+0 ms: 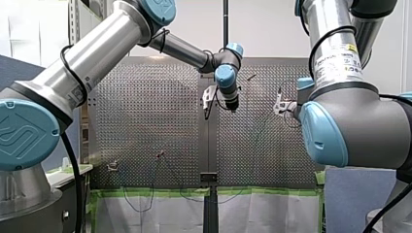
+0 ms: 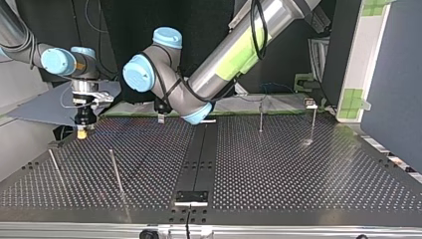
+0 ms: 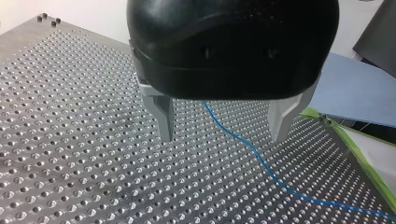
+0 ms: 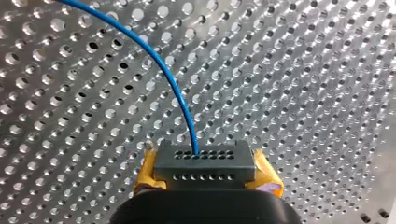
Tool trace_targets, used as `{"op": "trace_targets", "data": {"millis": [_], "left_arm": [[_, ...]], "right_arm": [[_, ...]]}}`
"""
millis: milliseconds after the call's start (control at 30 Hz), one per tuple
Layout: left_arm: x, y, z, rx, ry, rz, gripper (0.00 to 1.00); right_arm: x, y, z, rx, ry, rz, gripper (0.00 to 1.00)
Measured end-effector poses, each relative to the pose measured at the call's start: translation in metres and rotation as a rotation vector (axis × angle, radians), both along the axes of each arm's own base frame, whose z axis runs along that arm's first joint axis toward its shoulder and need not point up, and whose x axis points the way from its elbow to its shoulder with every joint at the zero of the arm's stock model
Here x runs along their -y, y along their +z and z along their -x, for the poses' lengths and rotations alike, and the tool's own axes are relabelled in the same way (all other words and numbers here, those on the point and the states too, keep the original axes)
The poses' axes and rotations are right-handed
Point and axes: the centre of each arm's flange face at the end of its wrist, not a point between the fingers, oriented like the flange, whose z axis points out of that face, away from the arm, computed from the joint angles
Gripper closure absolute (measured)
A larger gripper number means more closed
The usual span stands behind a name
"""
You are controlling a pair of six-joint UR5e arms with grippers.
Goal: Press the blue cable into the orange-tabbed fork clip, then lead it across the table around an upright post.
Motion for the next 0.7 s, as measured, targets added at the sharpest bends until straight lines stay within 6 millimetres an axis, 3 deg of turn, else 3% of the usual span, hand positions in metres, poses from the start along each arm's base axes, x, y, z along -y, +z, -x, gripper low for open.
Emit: {"op": "trace_targets", "data": {"millis": [700], "left_arm": [[0.004, 0.000, 0.005, -0.002, -0.010, -0.001, 0.00]], "right_arm": [[-0.003, 0.015, -0.003, -0.037, 0.006, 0.033, 1.00]]}}
